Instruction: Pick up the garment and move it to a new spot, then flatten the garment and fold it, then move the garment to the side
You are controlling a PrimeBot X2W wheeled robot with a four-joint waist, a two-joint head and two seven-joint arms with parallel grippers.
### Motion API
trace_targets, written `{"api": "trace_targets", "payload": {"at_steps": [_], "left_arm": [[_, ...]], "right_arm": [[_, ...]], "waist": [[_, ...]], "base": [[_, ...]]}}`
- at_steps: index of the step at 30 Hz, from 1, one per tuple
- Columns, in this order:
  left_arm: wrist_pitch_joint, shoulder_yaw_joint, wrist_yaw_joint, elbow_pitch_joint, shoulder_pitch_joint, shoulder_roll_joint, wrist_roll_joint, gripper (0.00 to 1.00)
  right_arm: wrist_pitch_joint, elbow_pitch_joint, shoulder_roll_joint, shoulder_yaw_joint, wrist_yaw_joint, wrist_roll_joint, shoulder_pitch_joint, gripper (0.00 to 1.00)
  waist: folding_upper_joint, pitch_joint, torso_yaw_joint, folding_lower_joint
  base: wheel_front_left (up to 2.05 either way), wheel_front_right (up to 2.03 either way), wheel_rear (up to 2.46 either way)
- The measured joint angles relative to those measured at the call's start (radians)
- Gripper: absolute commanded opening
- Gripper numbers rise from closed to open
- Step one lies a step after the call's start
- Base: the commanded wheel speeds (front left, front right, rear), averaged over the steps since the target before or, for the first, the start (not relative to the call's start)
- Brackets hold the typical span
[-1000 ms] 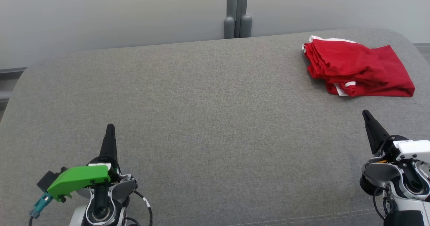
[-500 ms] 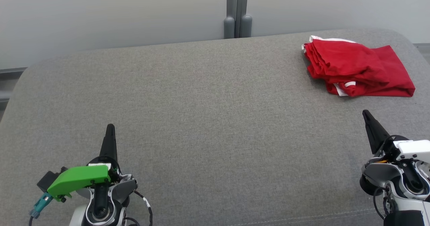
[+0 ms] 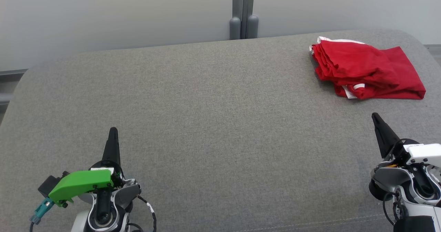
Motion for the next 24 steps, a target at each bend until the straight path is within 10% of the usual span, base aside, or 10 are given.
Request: {"api": "trace_targets", "payload": {"at_steps": [24], "left_arm": [[0.0, 0.0, 0.0, 0.0, 0.0, 0.0, 0.0, 0.0]], "right_arm": [[0.0, 0.0, -0.001, 0.001, 0.0, 0.001, 0.0, 0.0]], "waist": [[0.0, 0.0, 0.0, 0.0]], "base": [[0.0, 0.0, 0.0]]}}
